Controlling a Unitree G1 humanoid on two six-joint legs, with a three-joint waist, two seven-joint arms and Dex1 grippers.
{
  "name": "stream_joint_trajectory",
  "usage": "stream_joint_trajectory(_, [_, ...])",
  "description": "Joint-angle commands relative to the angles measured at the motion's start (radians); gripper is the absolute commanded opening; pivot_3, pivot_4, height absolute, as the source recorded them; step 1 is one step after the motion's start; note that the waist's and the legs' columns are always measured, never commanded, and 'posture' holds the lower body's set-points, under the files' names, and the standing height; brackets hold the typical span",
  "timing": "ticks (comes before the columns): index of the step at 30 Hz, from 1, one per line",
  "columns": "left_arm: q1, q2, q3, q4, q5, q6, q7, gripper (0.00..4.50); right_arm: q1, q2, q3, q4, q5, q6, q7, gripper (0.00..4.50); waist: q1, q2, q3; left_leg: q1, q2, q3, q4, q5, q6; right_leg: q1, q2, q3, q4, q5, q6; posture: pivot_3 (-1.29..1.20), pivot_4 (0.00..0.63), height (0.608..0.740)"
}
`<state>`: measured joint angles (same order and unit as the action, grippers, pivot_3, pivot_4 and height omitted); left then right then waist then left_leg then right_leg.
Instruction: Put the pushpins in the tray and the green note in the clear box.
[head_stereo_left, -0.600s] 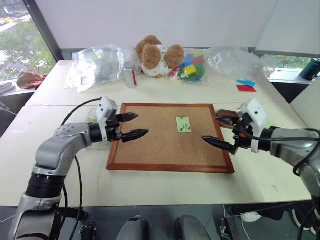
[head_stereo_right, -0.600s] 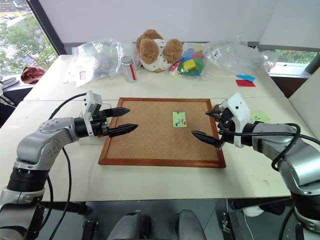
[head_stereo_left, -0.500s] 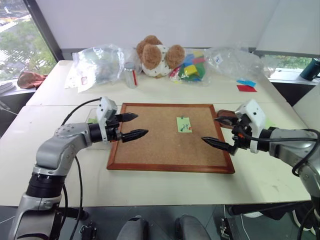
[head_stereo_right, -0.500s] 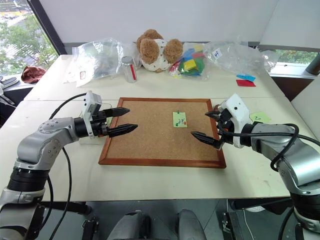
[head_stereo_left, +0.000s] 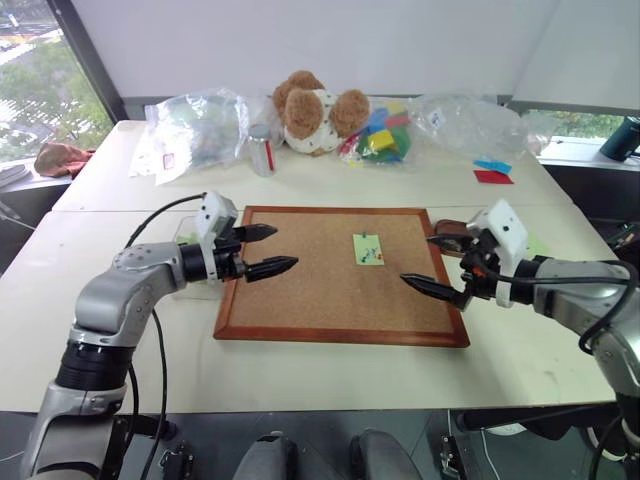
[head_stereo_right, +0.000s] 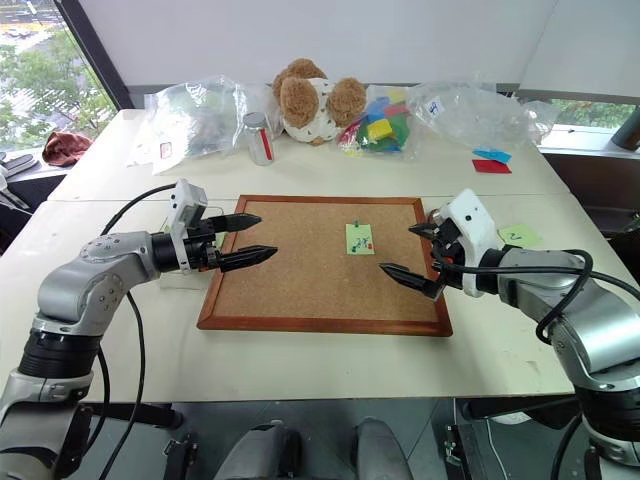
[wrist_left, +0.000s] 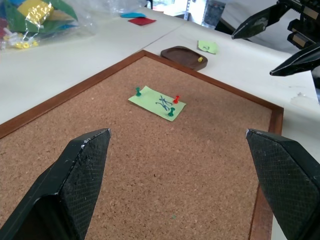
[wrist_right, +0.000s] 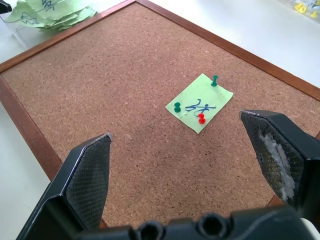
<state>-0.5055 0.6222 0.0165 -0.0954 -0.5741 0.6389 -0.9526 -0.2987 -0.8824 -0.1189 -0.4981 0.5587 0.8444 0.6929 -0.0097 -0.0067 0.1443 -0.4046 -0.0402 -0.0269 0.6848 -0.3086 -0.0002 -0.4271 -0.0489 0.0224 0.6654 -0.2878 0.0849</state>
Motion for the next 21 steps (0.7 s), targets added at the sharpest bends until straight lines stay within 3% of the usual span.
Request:
stream_joint_trajectory(1, [-0.005, -0.002, -0.003, -0.018, 0.016, -0.029, -0.006, 4.45, -0.013, 0.007, -0.007, -0.023, -0.011, -0.02, -0.008, 4.5, 0.0, 0.0, 0.0, 0.0, 0.0, 0.0, 0.0, 0.0, 0.0, 0.0, 0.0, 0.0, 0.0, 0.0, 0.0, 0.0, 0.15, 0.74])
stream_joint_trajectory(13, [-0.012, -0.098, -0.073, 0.021, 0.117, -0.092, 0.063, 4.45, -0.035, 0.019, 0.008, -0.022, -0.031, -0.026, -0.012, 4.5, 0.0, 0.0, 0.0, 0.0, 0.0, 0.0, 0.0, 0.0, 0.0, 0.0, 0.0, 0.0, 0.0, 0.0, 0.0, 0.0, 0.15, 0.74])
stream_joint_trajectory(16, [-0.015, -0.149, -0.141, 0.096, 0.216, -0.18, 0.096, 3.56, -0.041, 0.026, 0.017, -0.013, -0.037, -0.031, -0.014, 4.5, 0.001, 0.0, 0.0, 0.0, 0.0, 0.0, 0.0, 0.0, 0.0, 0.0, 0.0, 0.0, 0.0, 0.0, 0.0, 0.0, 0.15, 0.74])
stream_joint_trajectory(21, [-0.027, -0.226, -0.178, 0.164, 0.278, -0.249, 0.134, 1.01, -0.072, 0.075, 0.029, 0.025, -0.046, -0.031, -0.04, 4.5, 0.001, 0.0, 0.0, 0.0, 0.0, 0.0, 0.001, 0.0, -0.001, 0.0, 0.0, 0.0, 0.0, 0.0, 0.0, 0.0, 0.15, 0.74])
